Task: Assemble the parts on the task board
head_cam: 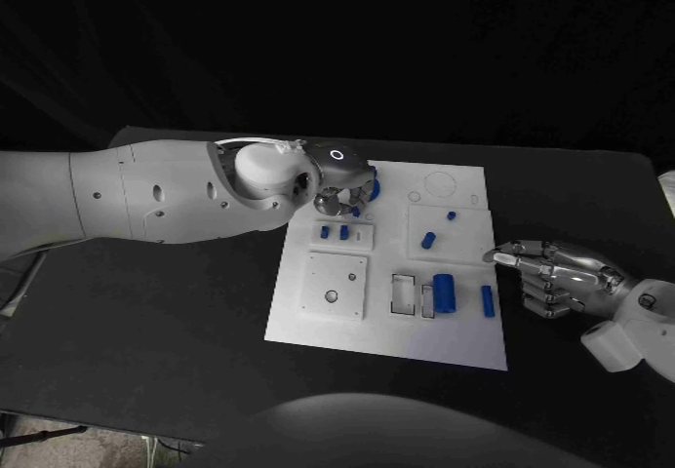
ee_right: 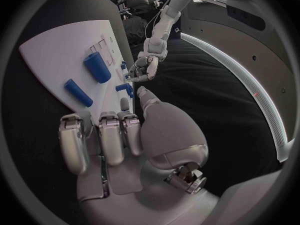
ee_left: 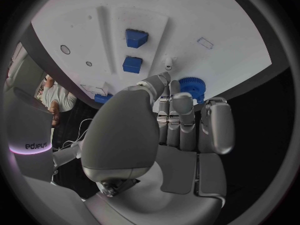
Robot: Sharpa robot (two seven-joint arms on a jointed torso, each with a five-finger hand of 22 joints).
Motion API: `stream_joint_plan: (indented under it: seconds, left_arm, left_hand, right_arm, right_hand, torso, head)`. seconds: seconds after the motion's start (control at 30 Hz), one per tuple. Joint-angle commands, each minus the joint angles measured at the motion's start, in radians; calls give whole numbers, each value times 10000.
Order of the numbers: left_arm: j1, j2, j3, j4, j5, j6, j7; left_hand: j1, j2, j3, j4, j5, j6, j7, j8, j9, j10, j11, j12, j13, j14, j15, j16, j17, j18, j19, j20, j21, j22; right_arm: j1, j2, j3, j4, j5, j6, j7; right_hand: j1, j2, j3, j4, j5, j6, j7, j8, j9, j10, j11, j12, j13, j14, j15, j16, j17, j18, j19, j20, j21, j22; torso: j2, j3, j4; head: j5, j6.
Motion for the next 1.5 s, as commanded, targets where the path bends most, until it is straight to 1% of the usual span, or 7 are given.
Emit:
stream_joint_plan:
  seconds: [0.03,0.2,0.57,0.77,1.13,1.23,1.5]
  left_arm:
    - [4,-196,8,-11,1955,-1638,958]
    - [5,-481,9,-28,3268,-1965,1312]
    - [3,-886,-4,-185,5681,-2058,1949]
    - [-75,-1002,-17,-335,6743,-1934,2308]
    - [-561,-906,-27,-738,8119,-1542,2728]
    - [-686,-843,-28,-867,8247,-1527,2811]
    - [-921,-764,-28,-1006,8286,-1570,2932]
  left_hand:
    - [-38,-36,-24,86,-28,154,36,70,32,64,26,16,28,98,-34,91,73,-130,363,-102,120,2094]
    - [-59,-79,-49,194,-48,242,46,108,70,147,43,41,31,115,-59,90,66,-140,388,-155,185,2109]
    - [-105,-185,-160,461,63,215,48,59,87,113,71,-30,-23,81,-108,31,-16,-139,382,-226,184,2106]
    - [-118,-232,-238,631,92,201,46,26,92,88,84,-76,-61,51,-131,-13,-79,-141,379,-257,194,2108]
    - [103,-228,-421,897,193,214,80,-41,108,-182,146,-266,-185,-78,-88,-147,-272,-118,309,-253,70,2072]
    - [211,-229,-564,1033,278,274,103,-65,113,-552,212,-420,-292,-154,-36,-193,-343,-100,259,-226,-18,2047]
    - [368,-231,-849,1196,551,279,103,-149,100,-895,242,-468,-412,-244,-19,-224,-410,-86,211,-182,-81,2028]
  right_arm:
    - [-10,10,-1,1,-7,32,124]
    - [-10,42,-1,-19,-6,49,114]
    - [-14,67,-2,-53,-4,79,57]
    - [-29,69,-3,-60,2,87,36]
    - [-52,95,-3,-45,14,94,-6]
    - [-59,87,-3,-33,17,97,-20]
    - [-78,81,-3,-14,24,106,-43]
  right_hand:
    - [97,-15,-12,-54,29,78,-13,-37,-14,1042,26,-40,2601,1043,-14,34,2634,-64,1061,-44,44,2629]
    - [97,-18,-15,-56,28,83,-12,-36,-15,1042,27,-40,2601,1043,-14,34,2634,-64,1061,-45,44,2629]
    - [97,-18,-15,-56,28,83,-12,-36,-15,1042,27,-40,2601,1043,-14,34,2634,-64,1061,-45,44,2629]
    - [97,-18,-15,-56,28,83,-12,-36,-15,1042,27,-40,2601,1043,-14,34,2634,-64,1061,-45,44,2629]
    - [91,-30,-26,-59,21,96,-11,-35,-20,1042,27,-40,2601,1043,-15,34,2634,-64,1061,-45,44,2629]
    - [90,-31,-27,-60,20,97,-11,-35,-20,1042,27,-40,2601,1043,-15,34,2634,-64,1061,-45,44,2629]
    - [90,-31,-27,-60,20,97,-11,-35,-20,1042,27,-40,2601,1043,-15,34,2634,-64,1061,-45,44,2629]
  torso:
    - [-12,4,12]
    - [-14,11,18]
    - [3,3,-4]
    - [8,-5,8]
    - [3,3,12]
    - [14,-7,30]
    - [5,5,0]
  head:
    - [-15,-1]
    - [4,-1]
    - [63,-1]
    - [20,-1]
    - [31,-1]
    - [26,-1]
    - [51,-1]
